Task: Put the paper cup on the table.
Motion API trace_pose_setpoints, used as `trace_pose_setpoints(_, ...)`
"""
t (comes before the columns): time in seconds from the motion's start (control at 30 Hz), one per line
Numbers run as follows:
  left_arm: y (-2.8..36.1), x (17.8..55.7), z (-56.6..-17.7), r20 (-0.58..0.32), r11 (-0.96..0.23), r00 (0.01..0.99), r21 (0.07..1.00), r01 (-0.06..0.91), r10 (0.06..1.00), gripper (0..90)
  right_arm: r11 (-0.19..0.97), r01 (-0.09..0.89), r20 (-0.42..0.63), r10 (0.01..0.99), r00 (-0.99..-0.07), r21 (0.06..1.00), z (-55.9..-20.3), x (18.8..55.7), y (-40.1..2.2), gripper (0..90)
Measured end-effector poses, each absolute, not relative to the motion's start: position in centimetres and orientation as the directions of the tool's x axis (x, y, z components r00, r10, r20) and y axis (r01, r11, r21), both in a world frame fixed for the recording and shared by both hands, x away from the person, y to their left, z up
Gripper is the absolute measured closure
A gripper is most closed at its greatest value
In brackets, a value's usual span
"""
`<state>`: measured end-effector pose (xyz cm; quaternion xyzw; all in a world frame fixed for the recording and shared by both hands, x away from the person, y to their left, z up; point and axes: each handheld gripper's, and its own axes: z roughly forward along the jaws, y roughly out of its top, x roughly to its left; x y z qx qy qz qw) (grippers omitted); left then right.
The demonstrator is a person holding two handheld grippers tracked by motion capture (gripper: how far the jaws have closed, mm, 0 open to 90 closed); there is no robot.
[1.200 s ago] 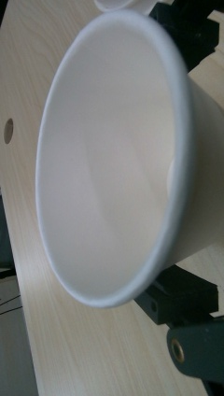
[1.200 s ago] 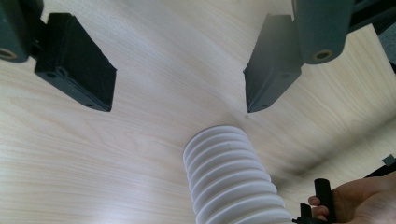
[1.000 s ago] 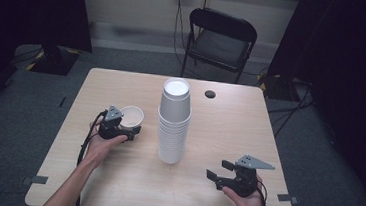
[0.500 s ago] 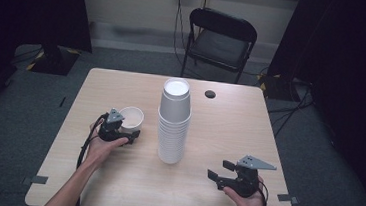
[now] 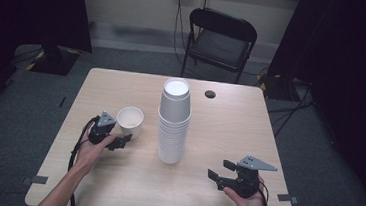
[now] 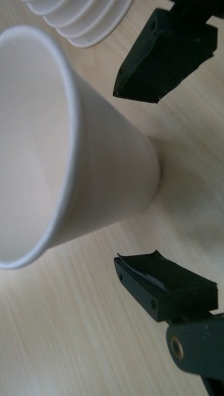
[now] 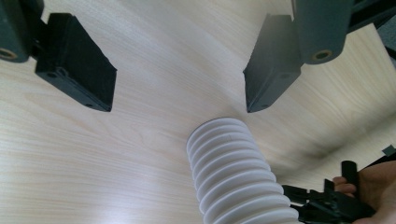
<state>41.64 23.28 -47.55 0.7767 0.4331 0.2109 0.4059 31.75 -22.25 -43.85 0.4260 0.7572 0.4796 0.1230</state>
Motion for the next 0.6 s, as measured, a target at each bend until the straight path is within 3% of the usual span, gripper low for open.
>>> trace_pose_setpoints(0.23, 24.3, 39.7, -46.1, -0.101, -0.225, 0.532, 0.829, 0.512, 0.84, 16.0, 0.169, 0.527, 0.22, 0.772, -0.596, 0.833, -43.9, 31.9, -22.5, 24.1)
trace_pose_setpoints(0.47, 24.5, 37.3, -44.5, -0.052, -0.26, 0.535, 0.831, 0.491, 0.843, 16.1, 0.163, 0.535, 0.225, 0.778, -0.586, 0.829, -44.0, 32.1, -22.7, 23.8)
trace_pose_setpoints(0.6, 24.5, 35.7, -44.1, -0.078, -0.243, 0.547, 0.837, 0.49, 0.833, 16.1, 0.166, 0.536, 0.222, 0.781, -0.584, 0.828, -44.1, 32.1, -22.9, 24.3)
